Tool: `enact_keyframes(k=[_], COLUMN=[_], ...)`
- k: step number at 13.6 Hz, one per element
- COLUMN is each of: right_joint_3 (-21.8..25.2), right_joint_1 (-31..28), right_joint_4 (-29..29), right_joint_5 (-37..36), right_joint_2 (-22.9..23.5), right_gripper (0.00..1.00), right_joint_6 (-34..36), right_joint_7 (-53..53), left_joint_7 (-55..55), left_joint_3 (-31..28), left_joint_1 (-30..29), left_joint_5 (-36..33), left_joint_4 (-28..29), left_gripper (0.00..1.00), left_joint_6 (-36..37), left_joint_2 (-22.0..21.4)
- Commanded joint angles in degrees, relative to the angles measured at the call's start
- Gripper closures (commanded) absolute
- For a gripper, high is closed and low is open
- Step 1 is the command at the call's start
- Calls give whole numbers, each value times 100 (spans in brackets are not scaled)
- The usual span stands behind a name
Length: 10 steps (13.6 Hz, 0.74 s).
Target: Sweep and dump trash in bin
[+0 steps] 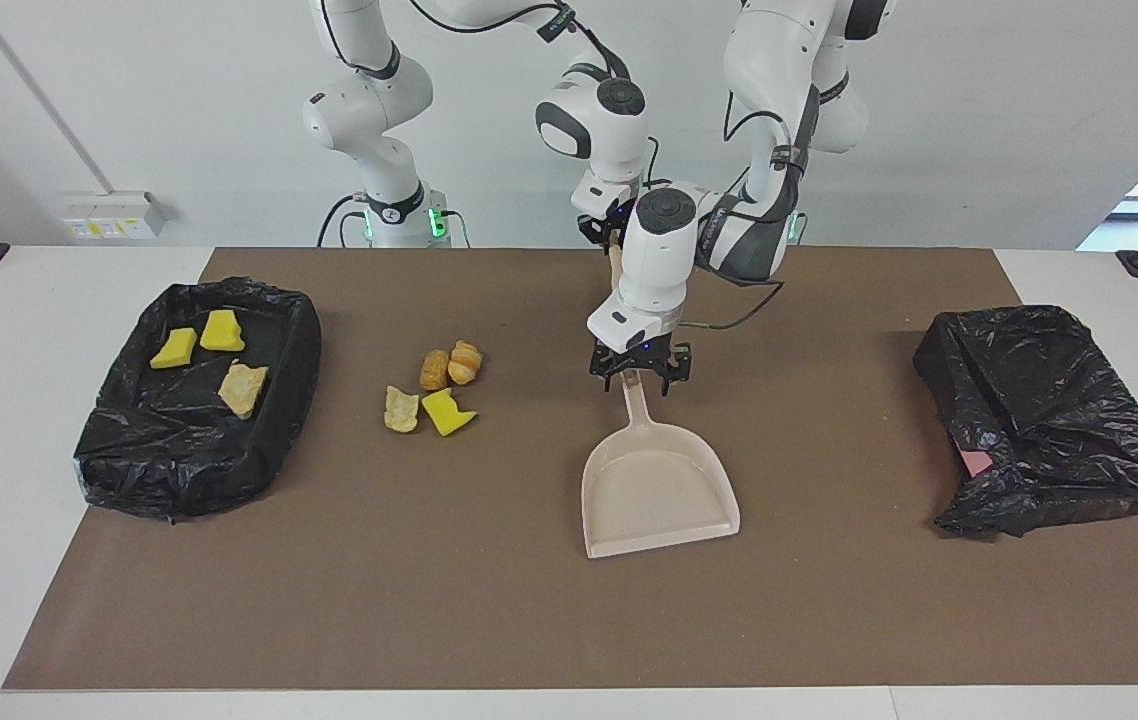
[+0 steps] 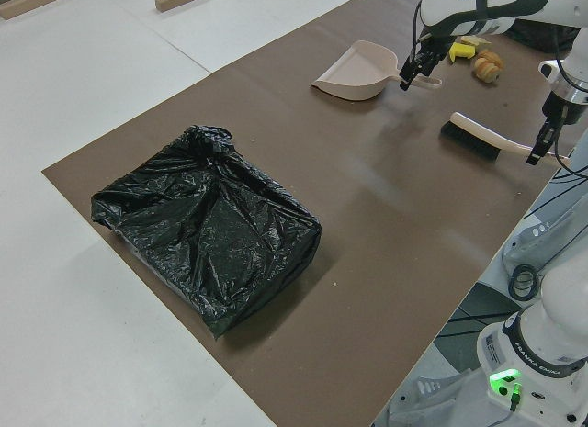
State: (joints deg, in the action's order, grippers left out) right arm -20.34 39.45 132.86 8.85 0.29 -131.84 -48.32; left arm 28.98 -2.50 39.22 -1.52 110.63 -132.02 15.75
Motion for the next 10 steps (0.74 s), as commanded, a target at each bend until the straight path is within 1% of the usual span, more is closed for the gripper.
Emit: enact_keyframes(k=[1, 2, 3, 6, 8, 9, 10], right_joint_3=[-23, -23, -32, -32, -32, -32, -23], right_joint_1=[-323, -463, -648, -1386, -1860, -2115, -2448], right_joint_4=[-85, -59, -50, -6, 21, 21, 12], right_joint_5=[-251, -269, -269, -269, -365, -523, -611], right_joint_2=[-466, -695, -880, -1504, -1716, -1760, -1839], right_gripper=[100, 100, 100, 100, 100, 100, 100], right_joint_6=[579, 772, 1114, 2134, 2425, 2592, 2689], right_joint_7=[15, 85, 303, 1051, 1227, 1542, 1867], left_joint_7=[37, 37, 37, 55, 29, 11, 11], left_joint_3=[4, 4, 4, 4, 4, 4, 12], left_joint_1=[-29, -29, -20, -2, -29, -37, -29], left_joint_5=[-130, -130, -130, -130, -130, -121, -121], left_joint_4=[91, 82, 82, 12, -215, -321, -331], left_gripper=[15, 16, 16, 16, 24, 33, 34], left_joint_6=[-166, -166, -158, -158, -175, -175, -149], left_joint_2=[-37, -37, -20, 24, 147, 217, 235])
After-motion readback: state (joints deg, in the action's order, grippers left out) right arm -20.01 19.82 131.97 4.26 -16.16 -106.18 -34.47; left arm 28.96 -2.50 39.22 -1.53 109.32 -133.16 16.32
